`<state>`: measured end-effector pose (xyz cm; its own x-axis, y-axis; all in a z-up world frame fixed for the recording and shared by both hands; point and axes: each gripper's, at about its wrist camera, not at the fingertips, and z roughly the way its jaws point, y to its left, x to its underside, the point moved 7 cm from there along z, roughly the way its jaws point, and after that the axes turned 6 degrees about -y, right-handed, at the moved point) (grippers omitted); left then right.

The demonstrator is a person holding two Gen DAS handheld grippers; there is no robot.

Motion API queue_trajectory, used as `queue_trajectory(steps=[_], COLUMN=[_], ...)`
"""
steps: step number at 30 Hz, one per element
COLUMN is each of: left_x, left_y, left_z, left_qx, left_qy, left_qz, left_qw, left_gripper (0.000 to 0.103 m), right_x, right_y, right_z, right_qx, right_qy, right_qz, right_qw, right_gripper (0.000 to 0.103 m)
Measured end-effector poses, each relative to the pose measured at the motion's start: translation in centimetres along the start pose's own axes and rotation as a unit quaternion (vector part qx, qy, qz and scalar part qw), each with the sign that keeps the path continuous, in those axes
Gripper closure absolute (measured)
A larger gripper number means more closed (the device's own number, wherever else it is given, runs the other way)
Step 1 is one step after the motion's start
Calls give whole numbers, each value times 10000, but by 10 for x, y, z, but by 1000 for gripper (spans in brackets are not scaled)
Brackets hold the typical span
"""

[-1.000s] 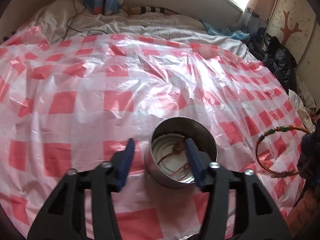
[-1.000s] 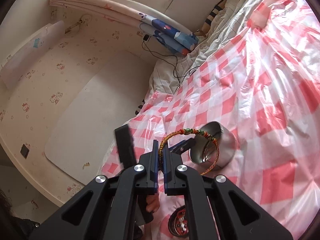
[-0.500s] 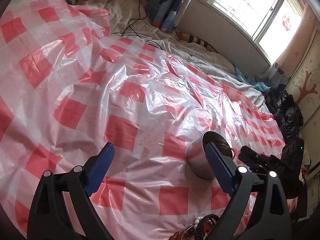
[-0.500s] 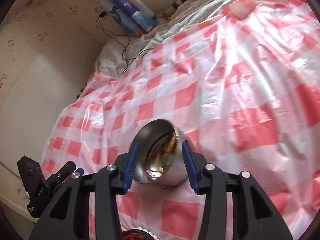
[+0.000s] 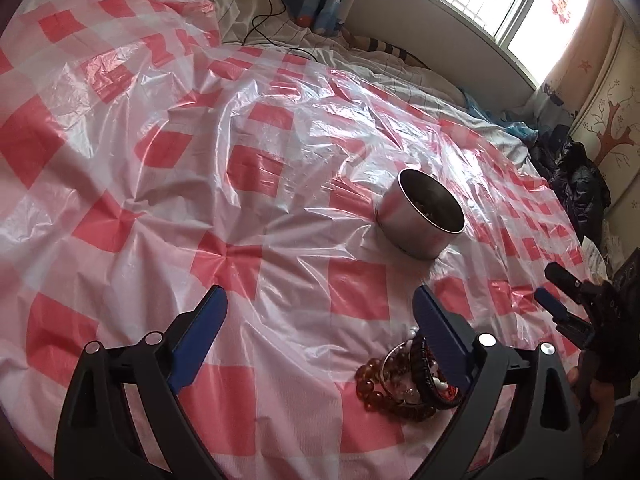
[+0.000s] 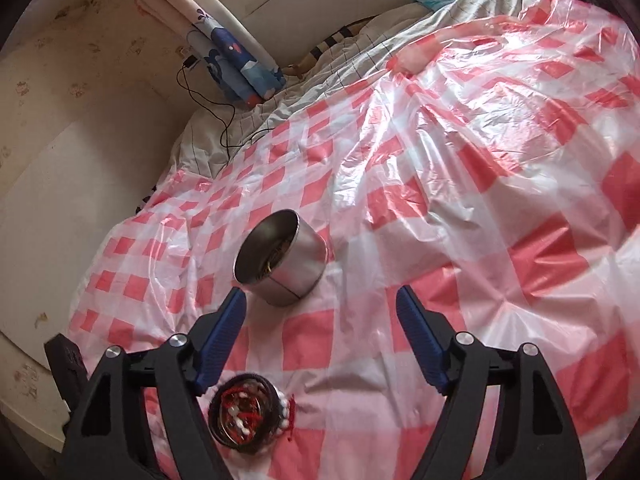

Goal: Organize jewelry

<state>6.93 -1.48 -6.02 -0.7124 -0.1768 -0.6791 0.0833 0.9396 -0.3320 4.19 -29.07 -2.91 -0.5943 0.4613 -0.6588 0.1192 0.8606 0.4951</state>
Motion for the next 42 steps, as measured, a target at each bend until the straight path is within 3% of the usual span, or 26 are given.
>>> queue_trajectory(steps=[3, 10, 21, 42], left_x=[4, 11, 11, 9], left_y=[-6, -12, -19, -25], left_z=[-4, -15, -15, -4], left_qx=[-65, -499, -940, -955], left_qy=[-61, -275, -409, -323], left_qz=[174, 663, 1229, 1319], left_qw=[9998, 9962, 9871, 9861], left_gripper=[12, 8, 8, 8], right_x=[21, 39, 58, 58], right_y=[-1, 31, 33, 32], right_z=[-17, -33, -22, -12], right_qx=[340, 691, 878, 929], right_qy=[-73, -552, -425, -350], right_qz=[-322, -1201, -1256, -1146], right_qw=[9989, 9888, 9873, 9884], right_gripper=[20, 9, 8, 8])
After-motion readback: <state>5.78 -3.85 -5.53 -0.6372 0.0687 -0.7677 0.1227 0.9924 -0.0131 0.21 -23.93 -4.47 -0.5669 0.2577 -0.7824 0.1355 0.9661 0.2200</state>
